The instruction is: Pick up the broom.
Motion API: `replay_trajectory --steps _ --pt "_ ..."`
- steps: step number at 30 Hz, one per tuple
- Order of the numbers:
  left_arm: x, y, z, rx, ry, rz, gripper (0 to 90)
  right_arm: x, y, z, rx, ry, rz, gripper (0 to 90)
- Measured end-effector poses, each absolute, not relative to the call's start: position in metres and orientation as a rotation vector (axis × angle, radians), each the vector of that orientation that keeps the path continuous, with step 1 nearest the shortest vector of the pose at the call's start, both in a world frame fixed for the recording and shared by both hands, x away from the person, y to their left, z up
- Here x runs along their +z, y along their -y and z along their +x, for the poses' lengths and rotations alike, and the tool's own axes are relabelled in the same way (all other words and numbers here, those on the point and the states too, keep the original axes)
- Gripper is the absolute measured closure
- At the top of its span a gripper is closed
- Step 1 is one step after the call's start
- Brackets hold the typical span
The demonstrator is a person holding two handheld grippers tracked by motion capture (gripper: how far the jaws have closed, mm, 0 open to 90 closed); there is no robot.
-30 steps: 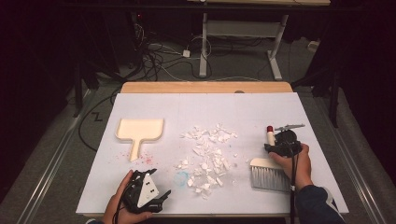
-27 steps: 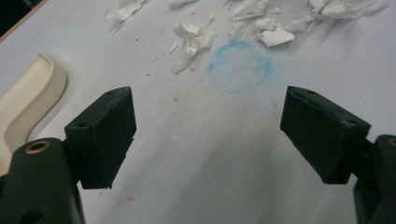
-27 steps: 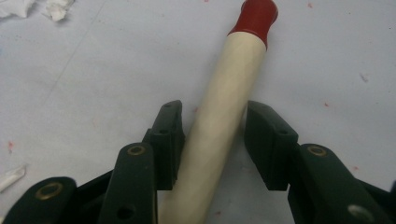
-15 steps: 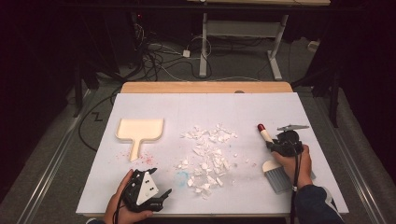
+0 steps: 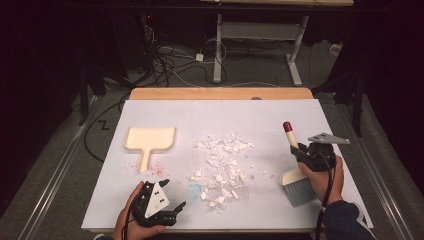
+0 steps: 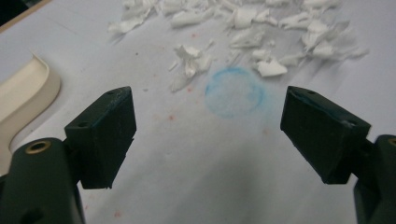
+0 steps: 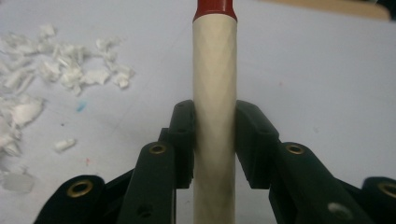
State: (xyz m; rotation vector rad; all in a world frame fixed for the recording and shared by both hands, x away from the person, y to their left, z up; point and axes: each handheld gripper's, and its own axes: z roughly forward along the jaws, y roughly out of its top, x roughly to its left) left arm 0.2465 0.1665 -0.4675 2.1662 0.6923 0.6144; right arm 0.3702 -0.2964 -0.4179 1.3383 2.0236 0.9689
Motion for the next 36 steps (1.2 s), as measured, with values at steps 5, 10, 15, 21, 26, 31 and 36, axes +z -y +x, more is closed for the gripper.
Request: replay_trajectory --steps 5,10,15,21,26,31,36 --pt "-0.456 -0.157 0.248 0.587 -0.694 2.097 17.4 -0.398 0.299 0.353 1.063 -1.968 1.274 70.3" --pt "-0.443 -0.137 0.252 0.542 -0.666 2.062 17.5 -0.381 0.301 0.341 1.131 -1.919 1.233 70.3" --pt "-0.427 -0.107 0.257 0.503 -0.590 2.025 18.3 -0.368 0.294 0.332 1.183 -1.900 1.180 70.4" --pt "-0.421 -0.069 0.269 0.499 -0.511 2.048 18.3 -0.362 0.280 0.325 1.201 -1.908 1.108 70.4" --pt "-0.418 -0.033 0.289 0.471 -0.485 2.057 18.7 -0.360 0.274 0.323 1.220 -1.920 1.070 70.4" --pt "-0.422 0.018 0.323 0.430 -0.498 2.071 19.1 -0.352 0.268 0.314 1.242 -1.912 1.030 70.4" --pt "-0.423 0.037 0.331 0.379 -0.495 2.033 23.6 -0.344 0.260 0.304 1.262 -1.934 0.986 70.4"
